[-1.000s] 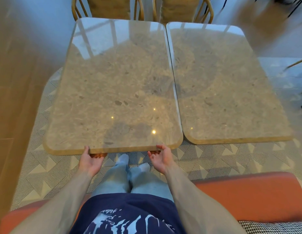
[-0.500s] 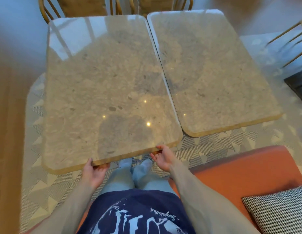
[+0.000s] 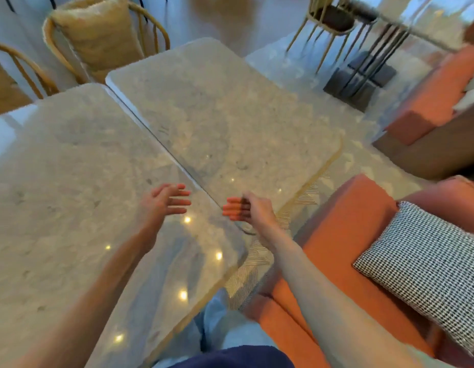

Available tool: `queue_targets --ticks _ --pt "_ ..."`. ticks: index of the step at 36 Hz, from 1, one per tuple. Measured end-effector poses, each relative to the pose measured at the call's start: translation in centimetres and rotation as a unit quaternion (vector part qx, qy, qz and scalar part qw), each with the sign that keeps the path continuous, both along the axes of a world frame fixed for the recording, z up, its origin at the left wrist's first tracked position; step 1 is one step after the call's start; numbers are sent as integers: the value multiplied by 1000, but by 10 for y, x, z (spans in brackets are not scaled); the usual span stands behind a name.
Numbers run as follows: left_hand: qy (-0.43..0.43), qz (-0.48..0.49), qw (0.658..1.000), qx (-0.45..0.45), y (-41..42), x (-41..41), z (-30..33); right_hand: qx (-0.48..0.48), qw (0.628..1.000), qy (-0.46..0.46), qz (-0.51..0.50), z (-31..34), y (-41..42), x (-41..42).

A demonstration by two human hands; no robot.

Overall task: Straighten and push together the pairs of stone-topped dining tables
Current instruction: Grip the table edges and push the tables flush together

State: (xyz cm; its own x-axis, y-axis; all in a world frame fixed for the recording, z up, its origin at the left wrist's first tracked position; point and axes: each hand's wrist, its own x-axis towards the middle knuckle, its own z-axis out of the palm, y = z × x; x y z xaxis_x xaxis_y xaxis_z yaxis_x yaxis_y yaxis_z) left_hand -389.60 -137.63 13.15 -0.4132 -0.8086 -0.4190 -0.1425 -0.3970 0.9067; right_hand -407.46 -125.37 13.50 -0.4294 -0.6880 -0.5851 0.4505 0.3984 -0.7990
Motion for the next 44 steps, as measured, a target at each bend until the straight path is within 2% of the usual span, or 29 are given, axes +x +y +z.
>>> queue_targets --ticks 6,15,22,27,33,39,44 --pt "134 -76 987 -48 -5 -101 61 -157 977 62 -129 79 3 -55" --pt "258 -141 953 -78 -1 -237 117 -206 929 181 -249 134 45 -187" --pt "247 -136 951 -130 -14 -340 116 -239 917 175 -267 122 25 -309" --pt "225 -82 963 -124 -36 -398 113 -248 922 160 -252 117 -19 -387" --pt "206 -47 966 -152 -72 -447 141 -267 919 182 -225 134 -59 -456" --pt "215 -45 938 -268 -125 -454 187 -265 904 252 -220 165 -103 -487" --pt "222 -23 924 -310 -147 -475 193 -306 887 292 -187 181 -123 -494"
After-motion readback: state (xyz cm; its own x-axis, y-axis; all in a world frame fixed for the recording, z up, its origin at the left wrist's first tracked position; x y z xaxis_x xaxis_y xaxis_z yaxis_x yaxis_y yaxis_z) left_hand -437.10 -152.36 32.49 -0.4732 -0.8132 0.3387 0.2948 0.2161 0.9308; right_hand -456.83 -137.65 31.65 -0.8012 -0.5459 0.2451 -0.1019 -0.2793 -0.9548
